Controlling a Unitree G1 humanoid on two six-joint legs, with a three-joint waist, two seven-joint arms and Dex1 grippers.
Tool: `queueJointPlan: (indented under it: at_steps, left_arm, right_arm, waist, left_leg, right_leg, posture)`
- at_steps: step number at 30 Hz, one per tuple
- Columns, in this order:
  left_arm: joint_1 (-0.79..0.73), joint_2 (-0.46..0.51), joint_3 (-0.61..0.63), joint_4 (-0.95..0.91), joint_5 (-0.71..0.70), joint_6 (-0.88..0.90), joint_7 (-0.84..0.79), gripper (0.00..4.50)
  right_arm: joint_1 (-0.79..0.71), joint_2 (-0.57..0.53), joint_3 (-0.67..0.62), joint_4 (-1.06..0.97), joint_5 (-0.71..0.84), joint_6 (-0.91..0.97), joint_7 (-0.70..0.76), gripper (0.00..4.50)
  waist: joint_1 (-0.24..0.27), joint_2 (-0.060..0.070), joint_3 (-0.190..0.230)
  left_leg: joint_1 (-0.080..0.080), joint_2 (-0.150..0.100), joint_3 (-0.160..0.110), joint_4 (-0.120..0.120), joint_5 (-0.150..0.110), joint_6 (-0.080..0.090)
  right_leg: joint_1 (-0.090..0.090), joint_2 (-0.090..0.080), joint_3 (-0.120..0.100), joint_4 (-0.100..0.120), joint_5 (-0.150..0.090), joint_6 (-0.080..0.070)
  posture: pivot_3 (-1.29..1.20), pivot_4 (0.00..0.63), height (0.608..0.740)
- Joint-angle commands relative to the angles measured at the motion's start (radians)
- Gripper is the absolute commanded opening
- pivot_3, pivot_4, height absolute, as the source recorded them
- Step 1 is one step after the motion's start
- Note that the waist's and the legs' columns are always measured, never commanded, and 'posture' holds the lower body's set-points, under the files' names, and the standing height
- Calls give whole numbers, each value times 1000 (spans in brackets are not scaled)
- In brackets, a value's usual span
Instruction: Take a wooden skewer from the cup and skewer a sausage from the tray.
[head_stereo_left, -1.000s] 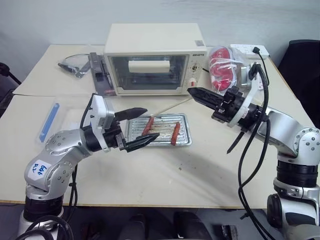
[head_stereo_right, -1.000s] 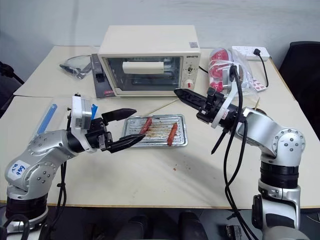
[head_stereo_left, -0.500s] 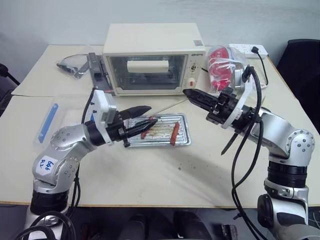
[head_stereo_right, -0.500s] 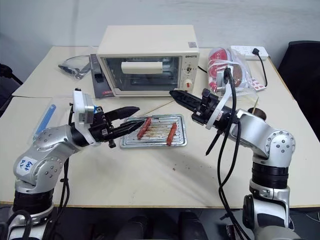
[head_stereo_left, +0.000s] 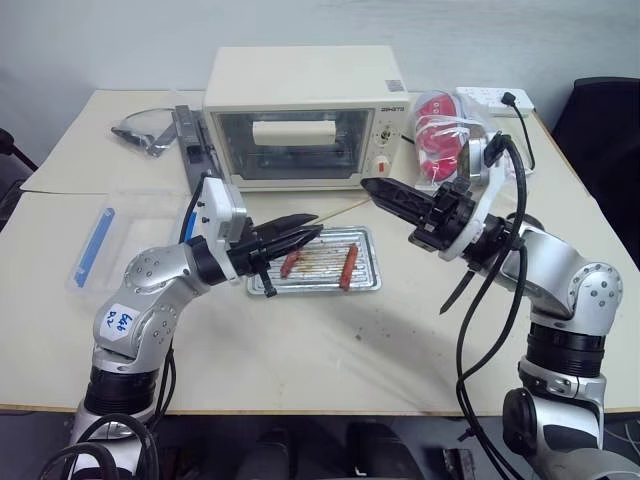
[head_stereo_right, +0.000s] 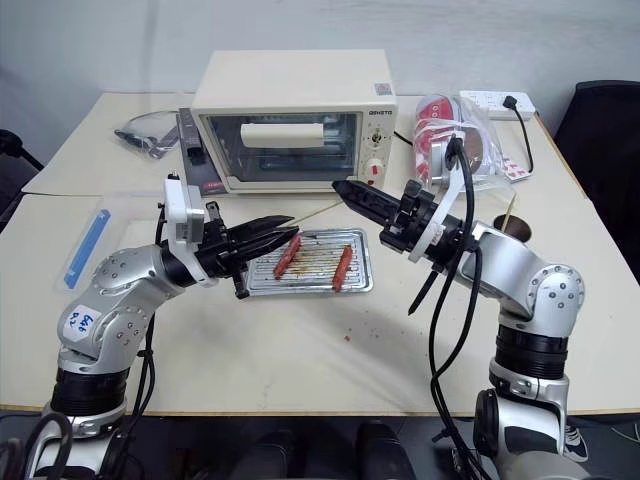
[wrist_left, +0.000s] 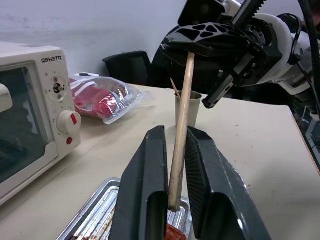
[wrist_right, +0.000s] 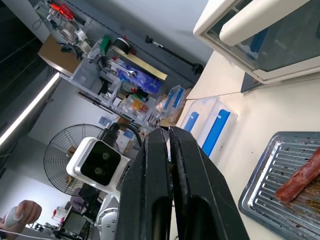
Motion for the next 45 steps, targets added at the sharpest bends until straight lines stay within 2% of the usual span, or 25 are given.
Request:
queueJointPlan:
  at_steps: [1,16,20,31,38,45]
  left_arm:
    - [-15,4,5,-21,3,-16,-1,707]
    - [-25,-7,10,-28,-11,-9,7,707]
    - [-26,-18,12,-26,-21,-6,9,25]
    - [-41,-22,2,-18,-16,-3,13,9]
    - [-46,-29,3,-20,-16,-8,35,1635]
    - [-41,-40,1,-38,-39,-1,32,1635]
  right_arm:
    - [-2,7,-35,-25,22,4,19,0]
    - [8,4,-41,-19,22,17,33,0]
    - [9,7,-42,-21,22,17,34,0]
    - [19,11,-38,-32,22,8,25,0]
    - [17,12,-41,-27,22,6,24,0]
    - [15,22,-44,-24,22,5,22,0]
  waist:
    - [0,0,0]
    - [0,0,0]
    - [0,0,0]
    - [0,0,0]
    - [0,0,0]
    - [0,0,0]
  left_leg:
    - [0,0,0,0,0,0]
    - [0,0,0,0,0,0]
    - [0,0,0,0,0,0]
    - [0,0,0,0,0,0]
    - [0,0,0,-1,0,0]
    - [0,0,0,-1,0,0]
  right_leg:
    - [0,0,0,0,0,0]
    - [0,0,0,0,0,0]
    - [0,0,0,0,0,0]
    - [0,0,0,-1,0,0]
    - [0,0,0,-1,0,0]
    - [0,0,0,-1,0,0]
  posture:
    - [0,150,740]
    - [0,150,740]
    - [0,150,740]
    - [0,150,740]
    - [0,150,740]
    - [0,150,740]
